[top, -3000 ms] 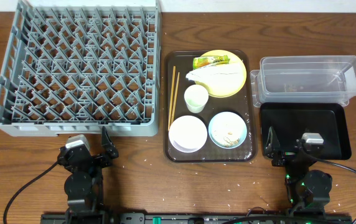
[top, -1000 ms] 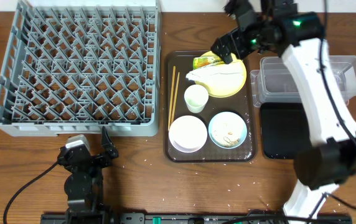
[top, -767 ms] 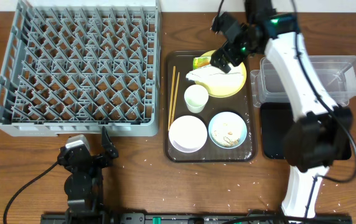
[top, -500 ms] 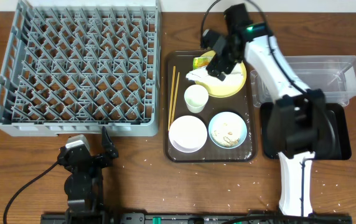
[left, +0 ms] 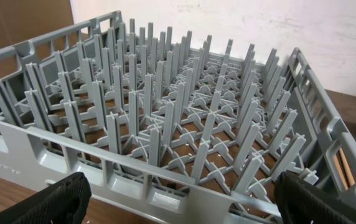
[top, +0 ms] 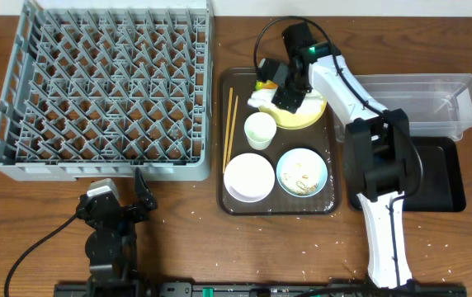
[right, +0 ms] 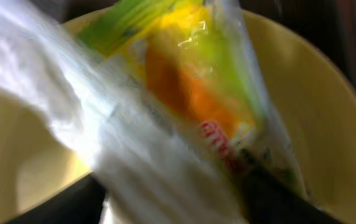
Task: Sort waste into correct bins and load items into the dishwasher
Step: 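Carry the tissue and wrapper right and drop them into the clear bin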
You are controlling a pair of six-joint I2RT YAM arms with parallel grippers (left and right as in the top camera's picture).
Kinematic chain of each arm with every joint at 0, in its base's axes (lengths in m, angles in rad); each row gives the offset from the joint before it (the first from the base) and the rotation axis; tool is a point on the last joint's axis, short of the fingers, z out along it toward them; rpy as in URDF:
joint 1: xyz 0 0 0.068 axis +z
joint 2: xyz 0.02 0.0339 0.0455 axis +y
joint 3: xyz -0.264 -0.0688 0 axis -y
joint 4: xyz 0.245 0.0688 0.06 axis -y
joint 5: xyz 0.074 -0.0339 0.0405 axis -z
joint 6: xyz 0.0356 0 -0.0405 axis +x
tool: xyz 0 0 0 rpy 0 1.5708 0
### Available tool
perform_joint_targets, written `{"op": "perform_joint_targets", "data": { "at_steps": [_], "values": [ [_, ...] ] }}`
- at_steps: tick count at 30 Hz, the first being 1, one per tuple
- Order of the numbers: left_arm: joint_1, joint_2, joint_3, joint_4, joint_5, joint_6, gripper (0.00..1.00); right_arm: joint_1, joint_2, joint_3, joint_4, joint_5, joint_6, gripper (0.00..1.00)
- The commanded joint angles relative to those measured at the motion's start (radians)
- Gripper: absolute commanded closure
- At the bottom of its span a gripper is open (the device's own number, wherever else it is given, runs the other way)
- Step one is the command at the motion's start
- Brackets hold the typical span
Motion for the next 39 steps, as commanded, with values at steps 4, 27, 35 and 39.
{"op": "perform_joint_targets", "data": {
  "at_steps": [4, 27, 35, 39],
  "values": [
    [0.003, -0.005, -0.024, -0.015, -0.005, -0.002, 0.05, 0.014, 0.036, 0.010, -0.019, 0.015, 0.031, 0.85],
    [0.003, -0.005, -0.024, -0.015, -0.005, -0.002, 0.05, -0.112, -0.478, 0.053, -0.117, 0.535, 1.416, 0.98],
    [0.003, -0.005, -0.024, -0.015, -0.005, -0.002, 0.05, -0.295, -0.484, 0.027, -0.500, 0.731, 2.362, 0.98],
    [0.003, -0.005, -0.024, -0.015, -0.005, -0.002, 0.05, -0.361, -0.484, -0.035, -0.487, 0.692, 2.486, 0.98]
  ]
}}
